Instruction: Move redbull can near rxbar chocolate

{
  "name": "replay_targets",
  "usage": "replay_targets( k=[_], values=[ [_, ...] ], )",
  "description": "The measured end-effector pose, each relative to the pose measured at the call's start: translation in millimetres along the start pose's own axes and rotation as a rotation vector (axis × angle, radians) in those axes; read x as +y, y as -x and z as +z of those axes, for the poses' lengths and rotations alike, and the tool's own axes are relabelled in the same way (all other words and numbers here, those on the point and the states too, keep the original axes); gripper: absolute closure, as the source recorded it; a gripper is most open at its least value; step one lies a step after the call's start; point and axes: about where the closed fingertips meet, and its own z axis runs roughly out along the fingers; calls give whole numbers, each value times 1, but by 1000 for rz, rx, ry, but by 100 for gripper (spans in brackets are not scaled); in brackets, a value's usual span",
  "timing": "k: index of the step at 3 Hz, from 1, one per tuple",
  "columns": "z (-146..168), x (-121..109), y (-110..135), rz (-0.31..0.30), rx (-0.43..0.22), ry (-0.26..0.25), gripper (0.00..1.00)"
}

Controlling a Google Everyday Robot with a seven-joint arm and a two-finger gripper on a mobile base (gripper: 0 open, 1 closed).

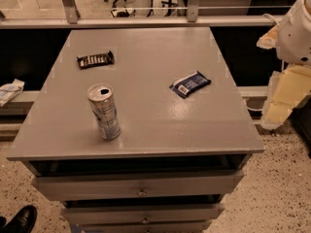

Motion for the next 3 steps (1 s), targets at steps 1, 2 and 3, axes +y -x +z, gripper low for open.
replay_targets(
  k=[1,2,3],
  values=[
    [0,0,0,0,0,0,0],
    [4,3,13,-30,-40,18,0],
    [25,5,46,-72,-169,72,0]
  ],
)
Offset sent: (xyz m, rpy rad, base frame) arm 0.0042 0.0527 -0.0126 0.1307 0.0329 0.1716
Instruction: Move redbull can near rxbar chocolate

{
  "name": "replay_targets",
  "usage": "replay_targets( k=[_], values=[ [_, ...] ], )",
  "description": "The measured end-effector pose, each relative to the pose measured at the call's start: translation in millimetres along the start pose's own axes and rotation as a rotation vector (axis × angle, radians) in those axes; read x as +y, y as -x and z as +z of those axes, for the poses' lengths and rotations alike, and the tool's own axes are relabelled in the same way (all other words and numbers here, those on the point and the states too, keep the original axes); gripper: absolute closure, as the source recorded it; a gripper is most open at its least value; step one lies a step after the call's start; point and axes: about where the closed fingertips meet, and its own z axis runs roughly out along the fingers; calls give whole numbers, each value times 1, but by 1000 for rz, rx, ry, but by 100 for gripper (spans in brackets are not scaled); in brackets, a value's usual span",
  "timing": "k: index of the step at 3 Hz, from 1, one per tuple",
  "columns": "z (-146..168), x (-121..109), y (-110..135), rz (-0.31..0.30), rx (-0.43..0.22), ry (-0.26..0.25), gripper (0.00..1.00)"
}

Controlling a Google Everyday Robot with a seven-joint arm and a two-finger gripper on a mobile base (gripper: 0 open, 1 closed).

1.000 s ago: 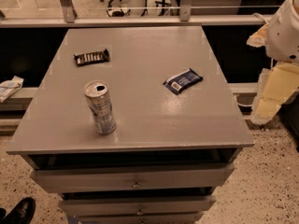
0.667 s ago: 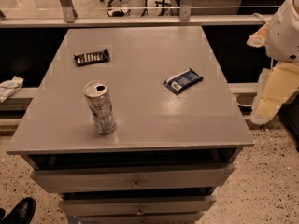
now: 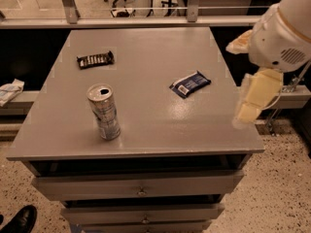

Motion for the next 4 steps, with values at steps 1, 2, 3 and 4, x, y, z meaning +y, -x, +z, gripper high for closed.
replay_targets(
  k=[1,2,3,4],
  values=[
    [37,6,41,-19,-185,75,0],
    [70,14,81,-18,-345,127,0],
    [96,17,114,-2,-475,156,0],
    [116,21,141,18,-571,183,0]
  ],
)
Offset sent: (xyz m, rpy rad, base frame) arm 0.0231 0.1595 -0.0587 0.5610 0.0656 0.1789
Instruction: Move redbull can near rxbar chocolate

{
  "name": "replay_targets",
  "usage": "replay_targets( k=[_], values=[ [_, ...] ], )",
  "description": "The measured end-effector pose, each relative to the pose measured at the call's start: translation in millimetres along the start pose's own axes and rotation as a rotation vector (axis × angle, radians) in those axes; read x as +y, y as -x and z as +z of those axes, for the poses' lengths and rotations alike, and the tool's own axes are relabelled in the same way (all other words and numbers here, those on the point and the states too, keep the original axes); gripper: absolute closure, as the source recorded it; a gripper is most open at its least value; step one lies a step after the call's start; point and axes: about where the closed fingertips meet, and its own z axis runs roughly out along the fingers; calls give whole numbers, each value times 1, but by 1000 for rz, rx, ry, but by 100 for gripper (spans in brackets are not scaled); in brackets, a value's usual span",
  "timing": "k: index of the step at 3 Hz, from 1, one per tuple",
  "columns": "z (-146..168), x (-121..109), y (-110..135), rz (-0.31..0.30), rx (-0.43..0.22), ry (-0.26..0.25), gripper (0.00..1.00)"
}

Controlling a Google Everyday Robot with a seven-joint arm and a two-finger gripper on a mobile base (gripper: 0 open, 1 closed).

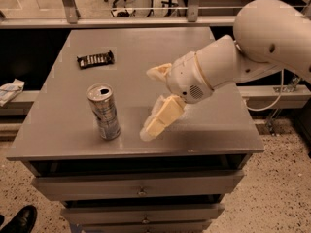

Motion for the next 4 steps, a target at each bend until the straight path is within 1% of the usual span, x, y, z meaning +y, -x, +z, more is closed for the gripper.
replay_targets(
  k=[2,3,4],
  values=[
    [55,11,27,31,-156,54,0],
    [67,13,39,32,-191,60,0],
    [79,13,50,37,-205,53,17]
  ],
)
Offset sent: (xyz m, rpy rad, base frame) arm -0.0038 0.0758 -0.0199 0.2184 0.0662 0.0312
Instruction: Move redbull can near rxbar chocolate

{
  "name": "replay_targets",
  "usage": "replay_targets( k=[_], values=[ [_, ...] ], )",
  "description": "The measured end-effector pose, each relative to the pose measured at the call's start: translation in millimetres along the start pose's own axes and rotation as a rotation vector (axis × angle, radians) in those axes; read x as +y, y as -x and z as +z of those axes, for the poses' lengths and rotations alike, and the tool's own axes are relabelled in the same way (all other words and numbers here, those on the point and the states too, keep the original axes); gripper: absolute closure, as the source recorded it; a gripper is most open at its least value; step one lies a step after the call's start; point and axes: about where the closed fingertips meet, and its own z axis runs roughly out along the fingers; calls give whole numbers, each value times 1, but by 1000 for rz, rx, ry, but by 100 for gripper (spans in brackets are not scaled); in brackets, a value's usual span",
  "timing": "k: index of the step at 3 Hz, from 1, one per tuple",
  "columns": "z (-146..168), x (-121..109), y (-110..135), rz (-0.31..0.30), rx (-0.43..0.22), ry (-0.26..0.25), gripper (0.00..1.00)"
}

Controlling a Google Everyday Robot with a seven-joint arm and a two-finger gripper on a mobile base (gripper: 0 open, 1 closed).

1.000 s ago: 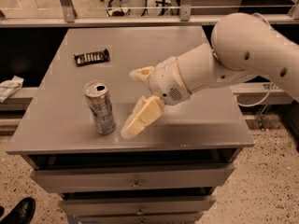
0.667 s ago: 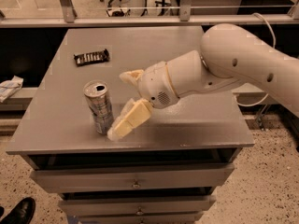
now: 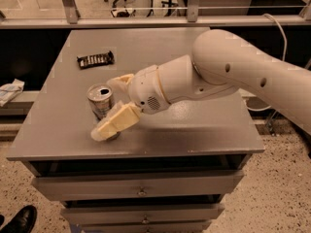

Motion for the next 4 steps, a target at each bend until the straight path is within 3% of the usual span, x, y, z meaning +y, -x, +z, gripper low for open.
replay_targets(
  k=[2,3,4],
  values=[
    [3,-18,7,35,-33,-43,64],
    [-37,-59,23,-2,-46,-141,95],
    [-86,-99,40,-41,-42,-258,100]
  ],
)
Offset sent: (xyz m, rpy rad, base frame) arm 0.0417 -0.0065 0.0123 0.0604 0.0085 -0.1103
